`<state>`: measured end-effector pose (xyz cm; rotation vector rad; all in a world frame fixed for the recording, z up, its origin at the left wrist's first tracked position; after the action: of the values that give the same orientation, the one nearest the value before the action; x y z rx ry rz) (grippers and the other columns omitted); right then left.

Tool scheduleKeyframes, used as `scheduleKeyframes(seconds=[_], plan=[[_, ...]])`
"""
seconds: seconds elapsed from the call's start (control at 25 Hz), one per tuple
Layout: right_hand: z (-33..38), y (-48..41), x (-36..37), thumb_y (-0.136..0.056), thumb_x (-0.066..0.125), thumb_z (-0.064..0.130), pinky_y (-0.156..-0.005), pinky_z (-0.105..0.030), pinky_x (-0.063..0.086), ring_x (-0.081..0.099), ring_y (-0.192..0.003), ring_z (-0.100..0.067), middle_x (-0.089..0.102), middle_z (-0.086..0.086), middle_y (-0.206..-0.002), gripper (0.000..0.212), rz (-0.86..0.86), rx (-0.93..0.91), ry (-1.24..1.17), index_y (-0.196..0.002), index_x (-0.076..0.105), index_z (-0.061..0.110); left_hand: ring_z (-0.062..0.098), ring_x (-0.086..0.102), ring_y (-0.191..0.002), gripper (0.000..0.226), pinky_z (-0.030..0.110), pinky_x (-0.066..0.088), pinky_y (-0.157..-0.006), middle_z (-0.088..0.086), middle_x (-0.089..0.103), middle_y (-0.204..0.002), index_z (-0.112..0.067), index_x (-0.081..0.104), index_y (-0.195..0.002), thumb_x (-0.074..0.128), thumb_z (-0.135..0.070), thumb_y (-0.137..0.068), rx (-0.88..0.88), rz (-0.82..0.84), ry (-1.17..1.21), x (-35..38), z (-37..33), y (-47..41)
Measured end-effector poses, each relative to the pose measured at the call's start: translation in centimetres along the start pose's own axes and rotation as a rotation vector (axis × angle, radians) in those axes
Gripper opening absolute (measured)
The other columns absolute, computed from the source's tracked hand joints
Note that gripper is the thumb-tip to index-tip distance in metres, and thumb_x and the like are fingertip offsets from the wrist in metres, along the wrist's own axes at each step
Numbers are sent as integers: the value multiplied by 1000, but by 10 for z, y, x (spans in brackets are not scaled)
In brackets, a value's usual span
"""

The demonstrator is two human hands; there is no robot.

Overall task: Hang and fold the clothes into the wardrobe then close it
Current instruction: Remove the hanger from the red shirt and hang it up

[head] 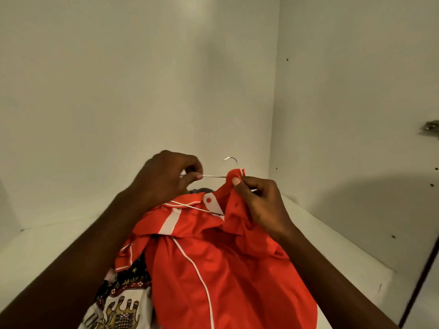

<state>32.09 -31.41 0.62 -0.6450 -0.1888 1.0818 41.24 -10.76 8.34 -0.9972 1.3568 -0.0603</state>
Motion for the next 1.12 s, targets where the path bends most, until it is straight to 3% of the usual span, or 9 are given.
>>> scheduleKeyframes(seconds=[0.12, 0.2, 0.28, 0.36, 0.6, 0.76, 0.92, 1.0, 1.12], plan=[[-1, -7, -3, -98, 66, 30, -78, -36, 56, 72, -88, -13, 78, 6, -89, 17, 119, -58, 74, -96, 81, 23, 15, 68, -93, 13, 34, 52, -77, -10, 75, -100, -34, 71, -104, 64, -41, -96, 35, 61, -155, 41, -32, -20], [-16, -10, -6, -88, 72, 33, -80, -37, 53, 64, -95, -12, 70, 9, -99, 12, 28, -115, 299, -99, 74, 28, 21, 67, -101, 17, 34, 49, -79, -6, 74, -108, -32, 69, -111, 59, -40, -99, 67, 92, -257, 64, -45, -27], [-42, -11, -9, -78, 75, 41, -91, -39, 48, 51, -113, -16, 53, 4, -125, 50, -28, -98, 578, -125, 58, 35, 23, 68, -100, 19, 35, 50, -80, -4, 73, -109, -29, 68, -114, 57, -38, -101, 67, 106, -257, 80, -44, -28], [-67, -12, -12, -82, 74, 38, -94, -40, 49, 51, -118, -22, 44, -2, -136, 72, -3, -14, 562, -145, 38, 43, 25, 69, -90, 18, 37, 49, -77, -3, 73, -102, -26, 68, -111, 56, -35, -101, 118, 75, -242, 90, -39, -20], [-98, -23, -16, -100, 54, 25, -65, -38, 52, 63, -67, -24, 55, 8, -64, 52, -9, -82, 511, -143, 37, 50, 21, 60, -76, 12, 39, 40, -76, -4, 65, -85, -23, 68, -87, 69, -33, -94, 292, -340, -457, 101, -43, 26], [-106, -43, -32, -101, 56, 23, -60, -32, 44, 58, -58, -14, 57, 4, -60, 44, -147, -56, 309, -140, 47, 42, 19, 62, -59, 33, 32, 43, -60, -7, 58, -65, -26, 58, -76, 66, -55, -89, -47, -338, -317, 116, -51, 41], [-102, -44, -35, -100, 60, 21, -59, -29, 41, 54, -55, -10, 50, 4, -54, 43, -149, -45, 146, -135, 51, 42, 25, 70, -102, 72, 38, 55, -81, -4, 72, -106, -32, 53, -120, 48, -88, -74, -714, -90, -285, 133, -32, 32], [-100, -40, -33, -99, 60, 21, -62, -30, 47, 58, -58, -9, 57, 2, -59, 44, -120, -55, 114, -135, 50, 44, 25, 67, -112, 75, 39, 55, -89, -4, 70, -116, -32, 53, -123, 57, -82, -68, -764, -21, -333, 136, -25, 25], [-102, -34, -35, -98, 59, 21, -69, -35, 53, 67, -72, -20, 69, 6, -78, 48, -54, -71, 205, -136, 45, 48, 24, 70, -103, 42, 35, 55, -88, -1, 74, -111, -27, 65, -116, 69, -47, -79, -818, -93, -205, 124, -23, 28]])
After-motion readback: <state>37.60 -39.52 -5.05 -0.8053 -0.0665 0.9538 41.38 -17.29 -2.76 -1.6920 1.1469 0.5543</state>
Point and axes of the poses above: each hand's wrist, its own y-axis away from the middle knuckle, its own x-axis out of the palm, z = x × y, the point moved 3 cm from there along -y, towards the middle knuckle
